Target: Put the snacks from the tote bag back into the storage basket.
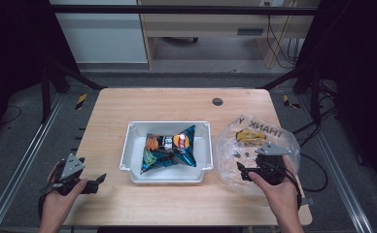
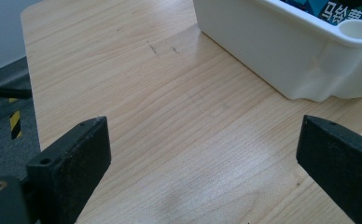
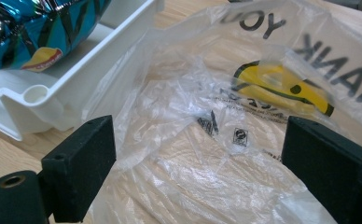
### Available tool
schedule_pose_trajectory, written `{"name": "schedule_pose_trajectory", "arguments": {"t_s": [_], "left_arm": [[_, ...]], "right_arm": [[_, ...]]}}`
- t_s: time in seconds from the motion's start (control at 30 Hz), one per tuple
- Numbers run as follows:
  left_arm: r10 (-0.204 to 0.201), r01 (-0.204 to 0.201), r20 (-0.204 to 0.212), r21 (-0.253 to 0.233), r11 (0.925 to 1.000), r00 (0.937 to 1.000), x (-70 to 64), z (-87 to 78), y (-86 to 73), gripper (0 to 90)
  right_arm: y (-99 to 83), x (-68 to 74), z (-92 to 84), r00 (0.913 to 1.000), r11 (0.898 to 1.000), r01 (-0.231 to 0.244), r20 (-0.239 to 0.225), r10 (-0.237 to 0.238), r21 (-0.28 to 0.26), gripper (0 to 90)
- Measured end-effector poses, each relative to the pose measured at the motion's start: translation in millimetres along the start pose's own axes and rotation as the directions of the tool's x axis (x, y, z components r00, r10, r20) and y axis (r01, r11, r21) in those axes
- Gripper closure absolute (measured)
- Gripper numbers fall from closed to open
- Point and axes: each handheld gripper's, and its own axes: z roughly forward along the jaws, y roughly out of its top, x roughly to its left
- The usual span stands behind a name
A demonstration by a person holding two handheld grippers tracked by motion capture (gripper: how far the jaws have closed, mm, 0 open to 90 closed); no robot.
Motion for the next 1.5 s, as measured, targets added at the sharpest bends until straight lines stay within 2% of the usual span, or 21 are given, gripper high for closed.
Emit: {"name": "schedule_pose_trajectory", "arguments": {"t_s": [0.27, 0.37, 0.6, 0.87, 1.2, 1.33, 1.37, 1.47, 1.5], "left_arm": [[0.007, -0.007, 0.001, 0.005, 1.0000, 1.0000, -0.5, 1.2, 0.1, 2.6], [0.005, -0.005, -0.002, 0.004, 1.0000, 1.0000, -0.2, 1.1, -0.2, 2.6], [0.003, -0.003, -0.012, 0.010, 0.9999, 0.9999, 1.7, 1.4, -1.4, 2.7], [0.005, -0.004, -0.014, 0.024, 0.9997, 0.9999, 1.8, 3.4, -2.1, 2.8], [0.006, -0.005, -0.020, 0.031, 0.9995, 0.9998, 2.6, 3.8, -2.2, 3.1], [-0.010, 0.011, -0.014, 0.032, 0.9994, 0.9998, 4.4, 4.6, -3.4, 3.2], [-0.010, 0.011, -0.015, 0.037, 0.9993, 0.9998, 4.7, 4.9, -3.7, 3.2], [0.001, -0.001, -0.020, 0.034, 0.9994, 0.9998, 4.4, 3.7, -2.1, 3.4], [0.003, -0.002, -0.021, 0.033, 0.9995, 0.9998, 4.2, 3.7, -1.7, 3.4]], "right_arm": [[-13.6, -0.8, 17.3, 1.0000, 1.000, -0.006, 0.008, 0.006, 0.015, 10.1], [-18.6, 0.2, 24.4, 0.9997, 1.000, -0.024, 0.001, 0.024, 0.018, 10.0], [-28.3, 2.3, 37.8, 0.9998, 0.999, -0.019, 0.008, 0.019, 0.027, 9.5], [-37.3, 3.1, 42.9, 0.9994, 0.999, -0.002, 0.035, 0.001, 0.035, 8.6], [-51.1, 6.9, 37.2, 0.9995, 0.999, -0.011, 0.030, 0.010, 0.041, 7.3], [-59.7, 7.4, 36.8, 0.9998, 0.998, -0.012, 0.014, 0.011, 0.063, 6.9], [-60.4, 6.9, 37.6, 0.9997, 0.997, -0.024, 0.009, 0.023, 0.067, 6.7], [-61.0, 6.5, 39.0, 0.9994, 0.996, -0.031, 0.019, 0.029, 0.080, 6.6], [-60.9, 7.0, 38.8, 0.9995, 0.997, -0.021, 0.024, 0.019, 0.078, 6.7]]}}
